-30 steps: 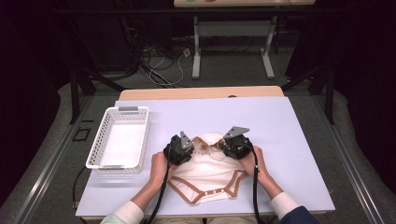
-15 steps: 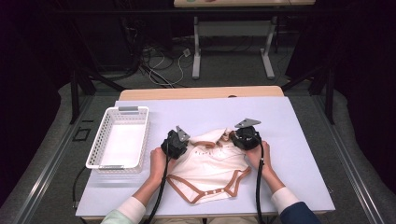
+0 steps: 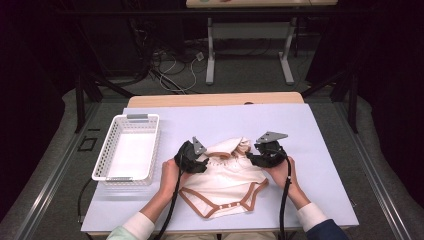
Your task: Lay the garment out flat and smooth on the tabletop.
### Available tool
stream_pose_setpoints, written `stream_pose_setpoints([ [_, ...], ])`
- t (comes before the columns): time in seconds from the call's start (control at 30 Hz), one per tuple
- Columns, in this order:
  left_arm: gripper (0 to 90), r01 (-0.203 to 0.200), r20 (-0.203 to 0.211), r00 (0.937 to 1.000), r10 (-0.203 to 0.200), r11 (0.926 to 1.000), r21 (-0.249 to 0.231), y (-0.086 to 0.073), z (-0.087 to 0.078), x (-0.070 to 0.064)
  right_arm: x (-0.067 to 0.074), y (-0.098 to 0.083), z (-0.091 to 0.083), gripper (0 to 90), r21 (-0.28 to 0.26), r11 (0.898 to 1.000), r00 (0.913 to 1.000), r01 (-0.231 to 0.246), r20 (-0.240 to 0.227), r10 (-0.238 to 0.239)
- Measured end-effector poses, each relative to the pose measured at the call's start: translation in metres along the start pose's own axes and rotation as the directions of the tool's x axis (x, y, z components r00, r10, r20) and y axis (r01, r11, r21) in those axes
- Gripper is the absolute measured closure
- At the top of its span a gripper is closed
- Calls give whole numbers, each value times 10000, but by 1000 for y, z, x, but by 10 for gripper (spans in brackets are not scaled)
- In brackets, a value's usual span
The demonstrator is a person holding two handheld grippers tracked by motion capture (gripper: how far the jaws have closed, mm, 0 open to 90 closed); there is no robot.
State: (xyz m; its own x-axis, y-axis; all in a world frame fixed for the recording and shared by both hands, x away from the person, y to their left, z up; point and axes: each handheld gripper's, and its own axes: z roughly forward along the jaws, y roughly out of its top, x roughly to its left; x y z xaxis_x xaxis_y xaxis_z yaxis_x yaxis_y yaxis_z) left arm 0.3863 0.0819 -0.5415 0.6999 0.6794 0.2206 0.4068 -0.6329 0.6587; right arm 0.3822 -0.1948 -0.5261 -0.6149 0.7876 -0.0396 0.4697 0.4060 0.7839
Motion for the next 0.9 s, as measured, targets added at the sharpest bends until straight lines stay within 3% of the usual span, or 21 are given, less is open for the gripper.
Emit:
stream_pose_setpoints([
  [0.13,395,-296,115,9995,298,9995,-93,3,-2,-4,17,6,3,603,37,9987,9975,515,-478,-513],
  [0.27,446,-634,340,9974,639,9978,-168,6,-1,-10,27,7,21,637,462,9965,9957,693,-645,-663],
  [0.43,543,-1312,270,9909,1319,9910,-265,14,2,-19,26,4,48,686,1049,9925,9962,625,-664,-557],
  [0.53,622,-1486,345,9882,1495,9886,-258,19,6,-21,24,2,53,770,962,9941,9977,502,-500,-456],
  [0.63,689,-1523,390,9875,1527,9882,-145,21,12,-21,23,2,53,854,872,9945,9978,575,-380,-544],
  [0.73,791,-1516,354,9878,1516,9884,-33,24,17,-19,21,3,51,862,812,9955,9987,480,-195,-465],
  [0.9,862,-1168,202,9929,1169,9931,-43,31,17,-8,14,5,44,864,500,9982,9994,331,28,-333],
])
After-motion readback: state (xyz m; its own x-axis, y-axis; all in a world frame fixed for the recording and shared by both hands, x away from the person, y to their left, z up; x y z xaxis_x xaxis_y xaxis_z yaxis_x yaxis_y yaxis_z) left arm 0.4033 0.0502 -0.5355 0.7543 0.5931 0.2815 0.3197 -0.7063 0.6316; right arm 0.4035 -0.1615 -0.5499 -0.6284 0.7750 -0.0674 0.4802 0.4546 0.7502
